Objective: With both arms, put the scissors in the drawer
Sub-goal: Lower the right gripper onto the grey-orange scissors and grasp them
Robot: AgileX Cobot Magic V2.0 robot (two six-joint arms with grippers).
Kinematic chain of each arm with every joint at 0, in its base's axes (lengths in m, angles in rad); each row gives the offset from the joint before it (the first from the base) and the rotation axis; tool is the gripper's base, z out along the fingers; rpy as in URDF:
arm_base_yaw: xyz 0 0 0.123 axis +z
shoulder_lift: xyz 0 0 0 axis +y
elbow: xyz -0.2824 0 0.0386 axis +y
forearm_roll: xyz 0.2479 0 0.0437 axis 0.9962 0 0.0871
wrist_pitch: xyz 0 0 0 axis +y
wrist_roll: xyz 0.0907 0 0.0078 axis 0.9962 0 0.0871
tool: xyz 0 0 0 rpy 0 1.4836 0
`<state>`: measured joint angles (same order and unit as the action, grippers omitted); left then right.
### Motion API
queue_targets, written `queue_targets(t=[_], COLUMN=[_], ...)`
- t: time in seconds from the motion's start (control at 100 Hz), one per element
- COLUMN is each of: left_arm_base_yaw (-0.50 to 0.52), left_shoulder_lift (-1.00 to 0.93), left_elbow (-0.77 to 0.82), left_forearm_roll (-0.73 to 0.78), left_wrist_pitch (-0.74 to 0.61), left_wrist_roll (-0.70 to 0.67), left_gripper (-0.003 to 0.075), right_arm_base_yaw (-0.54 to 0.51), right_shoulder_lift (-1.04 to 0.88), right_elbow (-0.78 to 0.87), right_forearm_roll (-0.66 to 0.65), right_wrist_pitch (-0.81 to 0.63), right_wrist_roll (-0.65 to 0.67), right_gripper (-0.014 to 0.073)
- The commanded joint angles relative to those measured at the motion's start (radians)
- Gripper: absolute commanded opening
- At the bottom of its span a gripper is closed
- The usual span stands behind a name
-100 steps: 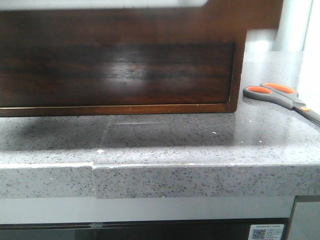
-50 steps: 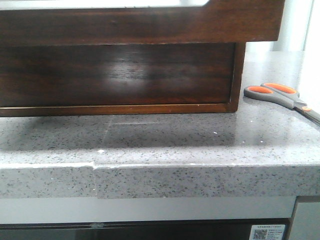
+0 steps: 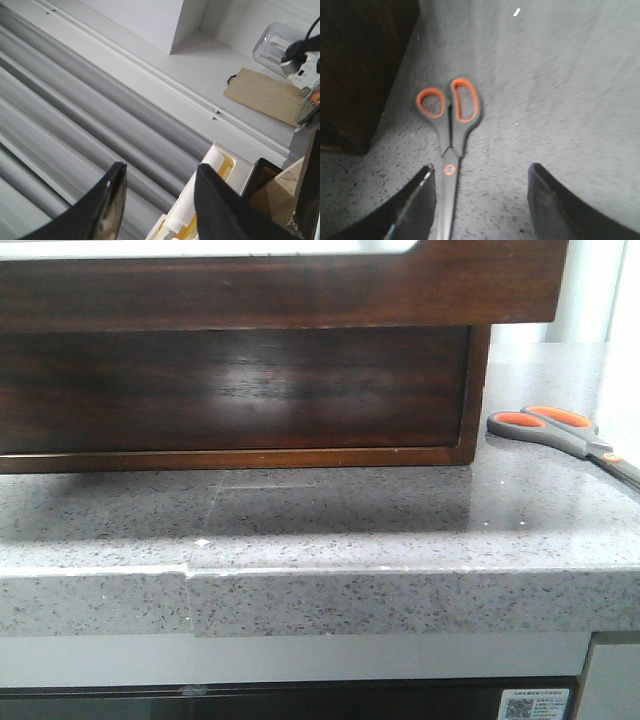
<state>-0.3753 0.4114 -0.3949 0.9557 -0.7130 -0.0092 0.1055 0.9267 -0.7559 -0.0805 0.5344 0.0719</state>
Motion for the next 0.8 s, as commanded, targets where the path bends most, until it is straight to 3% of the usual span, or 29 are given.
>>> queue_targets(t=[0.0, 0.18, 0.31, 0.48, 0.79], left_arm_base_yaw=[-0.008, -0.008, -0.008, -0.008, -0.008], left_shoulder_lift=[0.006, 0.006, 0.006, 0.006, 0.006], left_elbow=[-0.034, -0.034, -0.034, -0.034, -0.034], left_forearm_roll=[-0.061, -0.061, -0.061, -0.061, -0.061], left_wrist_pitch=[-0.015, -0.015, -0.014, -0.010, -0.009], left_wrist_roll=[-0.014, -0.014, -0.014, -0.014, -0.014], left_gripper=[0.0308, 0.0308, 0.0308, 0.0308, 0.0308], right_arm_base_yaw=[0.026, 0.052, 0.052, 0.052, 0.052], right_shoulder_lift=[0.124, 0.389, 0.537, 0.658, 0.739], right_elbow=[-0.135, -0.372, -0.499, -0.588, -0.604], right_forearm_roll=[-0.019, -0.017, -0.011, 0.022, 0.057], right_wrist_pitch=[0.043, 0.313, 0.427, 0.477, 0.487], right_wrist_roll=[-0.008, -0.008, -0.008, -0.008, -0.008], right_gripper=[0.0367, 0.0367, 0.0367, 0.0367, 0.0367])
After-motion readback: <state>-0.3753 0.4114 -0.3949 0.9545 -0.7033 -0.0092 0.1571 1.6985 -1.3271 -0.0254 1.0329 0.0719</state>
